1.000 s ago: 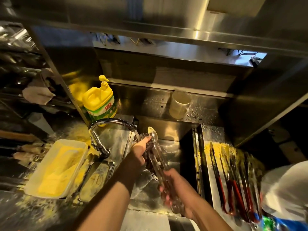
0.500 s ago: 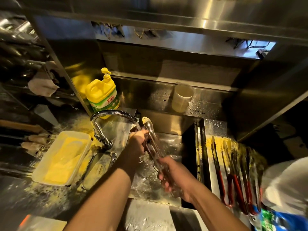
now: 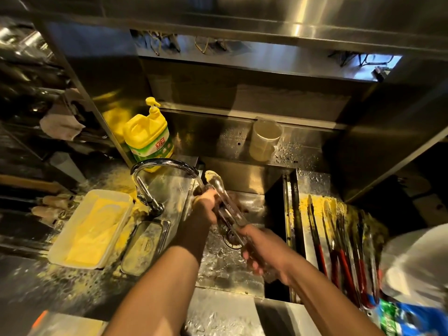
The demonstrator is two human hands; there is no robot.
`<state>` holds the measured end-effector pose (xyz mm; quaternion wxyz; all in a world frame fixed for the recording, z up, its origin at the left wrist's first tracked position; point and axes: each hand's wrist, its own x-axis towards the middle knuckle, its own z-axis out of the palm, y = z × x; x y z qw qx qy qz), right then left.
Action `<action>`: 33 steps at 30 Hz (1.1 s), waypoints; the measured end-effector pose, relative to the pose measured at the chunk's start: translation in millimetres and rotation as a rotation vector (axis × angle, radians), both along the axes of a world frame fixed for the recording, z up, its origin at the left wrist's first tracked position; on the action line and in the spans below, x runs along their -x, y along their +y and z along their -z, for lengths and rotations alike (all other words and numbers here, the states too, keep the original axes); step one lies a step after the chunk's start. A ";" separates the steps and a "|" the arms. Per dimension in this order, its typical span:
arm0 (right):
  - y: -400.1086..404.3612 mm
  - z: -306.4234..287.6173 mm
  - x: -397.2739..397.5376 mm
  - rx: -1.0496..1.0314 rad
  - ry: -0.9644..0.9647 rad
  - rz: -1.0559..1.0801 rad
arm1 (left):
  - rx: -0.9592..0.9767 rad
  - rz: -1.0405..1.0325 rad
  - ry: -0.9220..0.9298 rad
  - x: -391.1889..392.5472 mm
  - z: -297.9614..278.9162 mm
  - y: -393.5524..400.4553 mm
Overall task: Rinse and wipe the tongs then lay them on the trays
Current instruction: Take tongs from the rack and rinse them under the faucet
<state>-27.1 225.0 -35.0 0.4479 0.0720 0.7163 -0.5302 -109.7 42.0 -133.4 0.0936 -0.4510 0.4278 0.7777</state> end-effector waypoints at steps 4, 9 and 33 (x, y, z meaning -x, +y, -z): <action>40.6 -4.6 4.1 0.022 -0.018 -0.024 | 0.184 -0.265 -0.077 3.3 -1.5 -25.7; 53.2 0.9 22.5 0.033 0.091 0.095 | -0.047 -0.157 0.090 -13.9 1.2 -20.2; -15.4 12.4 12.7 -0.012 0.028 0.015 | -0.192 -0.053 0.235 -49.0 -13.8 -19.9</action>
